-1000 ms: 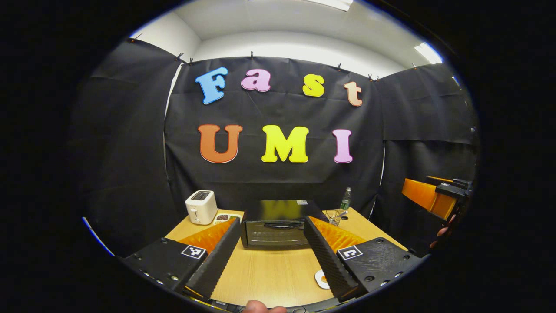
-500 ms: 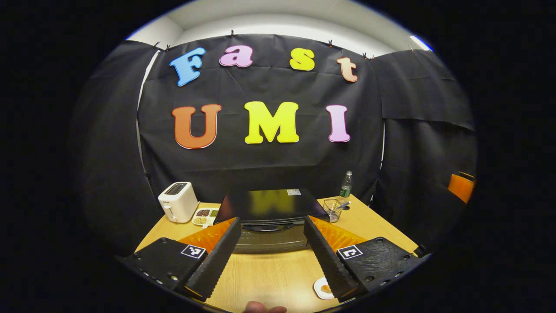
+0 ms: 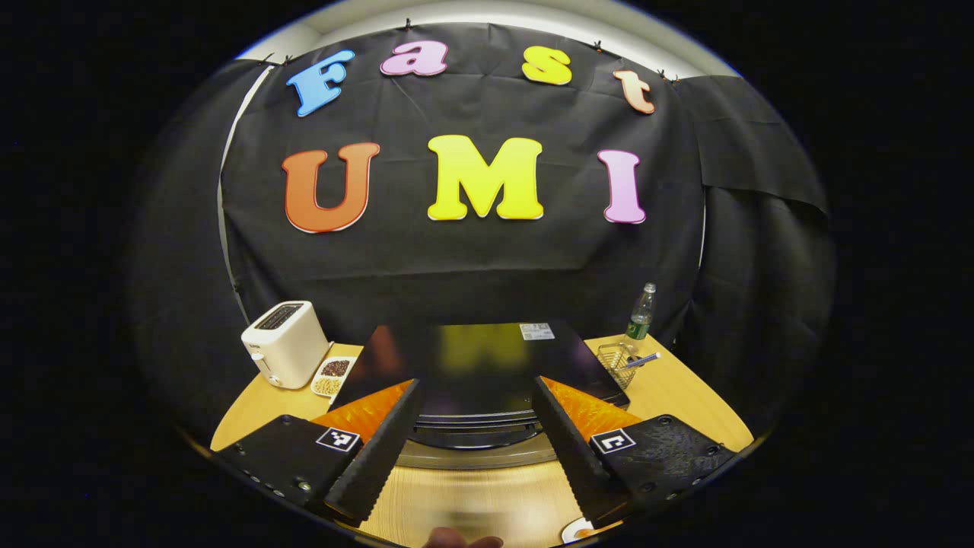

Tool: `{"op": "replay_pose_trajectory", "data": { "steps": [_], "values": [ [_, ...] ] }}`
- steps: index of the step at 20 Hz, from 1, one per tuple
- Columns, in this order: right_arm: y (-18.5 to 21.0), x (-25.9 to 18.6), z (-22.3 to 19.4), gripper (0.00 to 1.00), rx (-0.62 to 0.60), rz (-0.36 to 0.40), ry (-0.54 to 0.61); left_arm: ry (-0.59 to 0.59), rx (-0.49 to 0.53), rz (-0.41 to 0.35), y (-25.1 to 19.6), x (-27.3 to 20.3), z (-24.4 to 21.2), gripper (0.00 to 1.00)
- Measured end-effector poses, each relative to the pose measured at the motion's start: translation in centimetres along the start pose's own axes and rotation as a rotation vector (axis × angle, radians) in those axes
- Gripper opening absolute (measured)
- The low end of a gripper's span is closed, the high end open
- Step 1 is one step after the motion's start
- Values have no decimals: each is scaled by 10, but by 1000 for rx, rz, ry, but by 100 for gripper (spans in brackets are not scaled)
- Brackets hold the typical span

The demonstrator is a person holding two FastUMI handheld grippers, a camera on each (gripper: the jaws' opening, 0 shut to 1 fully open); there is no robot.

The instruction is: Open the electric oven with the left hand, put the food in, and close the electric oven.

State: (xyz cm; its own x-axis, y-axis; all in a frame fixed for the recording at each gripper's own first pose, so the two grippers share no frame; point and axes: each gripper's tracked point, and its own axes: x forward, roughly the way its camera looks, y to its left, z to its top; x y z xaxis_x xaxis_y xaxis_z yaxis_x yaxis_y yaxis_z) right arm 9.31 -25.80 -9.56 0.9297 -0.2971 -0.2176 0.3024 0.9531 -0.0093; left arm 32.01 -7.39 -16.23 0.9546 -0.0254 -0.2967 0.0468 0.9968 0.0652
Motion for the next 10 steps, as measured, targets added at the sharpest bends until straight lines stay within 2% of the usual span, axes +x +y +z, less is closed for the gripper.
{"op": "replay_pose_trajectory", "data": {
  "steps": [3, 10],
  "values": [
    [-9, 7, -3, 98, -16, -16, 19, 56, 9, 27, 11, 26, -20, 95],
    [-10, 14, -8, 100, -6, -20, 41, 113, -9, 35, 19, 43, -48, 95]
  ]
}}
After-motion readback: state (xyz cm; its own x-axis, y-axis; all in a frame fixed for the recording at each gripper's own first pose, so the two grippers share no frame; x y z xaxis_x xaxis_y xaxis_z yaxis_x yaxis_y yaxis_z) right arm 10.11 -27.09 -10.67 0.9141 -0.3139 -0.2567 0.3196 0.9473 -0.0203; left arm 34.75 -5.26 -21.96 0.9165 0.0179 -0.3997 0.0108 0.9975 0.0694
